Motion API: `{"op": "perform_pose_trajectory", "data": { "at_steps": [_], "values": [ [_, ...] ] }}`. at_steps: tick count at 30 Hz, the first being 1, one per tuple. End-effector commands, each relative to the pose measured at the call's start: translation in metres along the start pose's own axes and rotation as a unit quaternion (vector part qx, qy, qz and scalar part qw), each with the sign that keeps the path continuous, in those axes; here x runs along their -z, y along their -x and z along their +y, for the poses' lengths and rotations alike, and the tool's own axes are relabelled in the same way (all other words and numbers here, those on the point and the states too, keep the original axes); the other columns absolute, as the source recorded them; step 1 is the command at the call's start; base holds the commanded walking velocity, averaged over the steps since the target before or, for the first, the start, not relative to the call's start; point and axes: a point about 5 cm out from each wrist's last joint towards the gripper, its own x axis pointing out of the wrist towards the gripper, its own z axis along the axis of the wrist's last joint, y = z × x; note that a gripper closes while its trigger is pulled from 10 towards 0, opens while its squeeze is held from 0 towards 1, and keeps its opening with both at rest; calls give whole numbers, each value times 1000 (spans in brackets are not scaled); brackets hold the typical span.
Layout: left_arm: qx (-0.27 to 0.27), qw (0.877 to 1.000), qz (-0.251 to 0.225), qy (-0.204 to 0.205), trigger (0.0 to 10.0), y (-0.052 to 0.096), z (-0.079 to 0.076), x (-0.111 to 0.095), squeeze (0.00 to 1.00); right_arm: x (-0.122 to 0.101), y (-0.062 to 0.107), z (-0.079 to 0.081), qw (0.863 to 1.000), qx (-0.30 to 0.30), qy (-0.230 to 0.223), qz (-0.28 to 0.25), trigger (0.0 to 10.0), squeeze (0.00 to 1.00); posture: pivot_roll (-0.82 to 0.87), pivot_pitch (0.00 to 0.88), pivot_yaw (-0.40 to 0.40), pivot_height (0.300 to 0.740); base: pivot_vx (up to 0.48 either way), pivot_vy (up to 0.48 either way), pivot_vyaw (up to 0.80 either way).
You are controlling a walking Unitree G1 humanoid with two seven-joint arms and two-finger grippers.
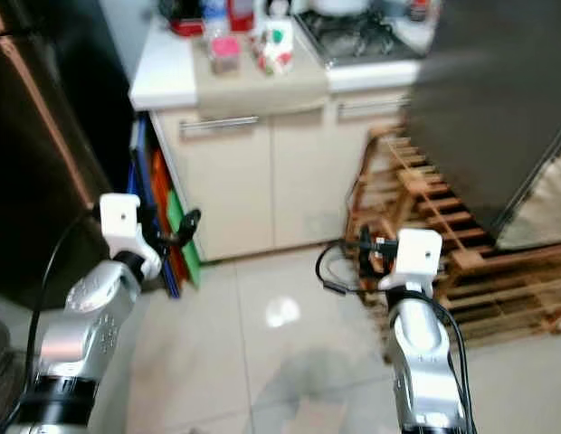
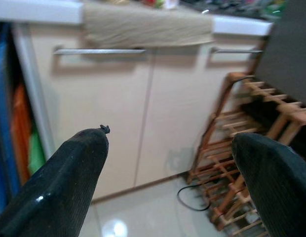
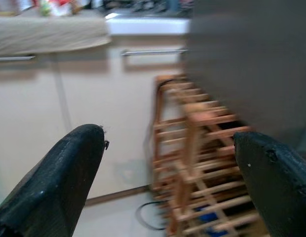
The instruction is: Restocking fridge
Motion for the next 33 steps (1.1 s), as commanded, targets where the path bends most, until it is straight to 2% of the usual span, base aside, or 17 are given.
{"op": "perform_pose_trajectory", "data": {
  "at_steps": [1,5,13,24,28,33],
  "values": [
    [8,1000,-14,0,10000,-4,-1,-6,0,-1,-1,-3,1000,6,13,-3,10000,212,-63,0,59,740,480,0,-600],
    [17,1000,-13,-8,10000,-6,-5,-5,0,1,0,-4,999,5,36,2,10000,216,-74,0,61,740,480,0,-600],
    [46,999,-18,-14,10000,-10,-13,-4,0,3,4,-5,999,10,47,8,10000,224,-91,0,72,740,480,0,-598],
    [29,999,-26,-15,10000,-13,-6,-8,0,3,6,-5,999,13,37,7,10000,231,-87,0,71,740,480,0,-599],
    [6,999,-28,-14,10000,-13,1,-8,0,1,6,-3,999,6,43,0,10000,235,-87,0,68,740,0,0,-597],
    [-5,1000,-20,-16,10000,-11,8,-5,0,-1,7,1,999,-9,45,-8,10000,188,-90,0,67,740,0,0,-235]
  ]
}}
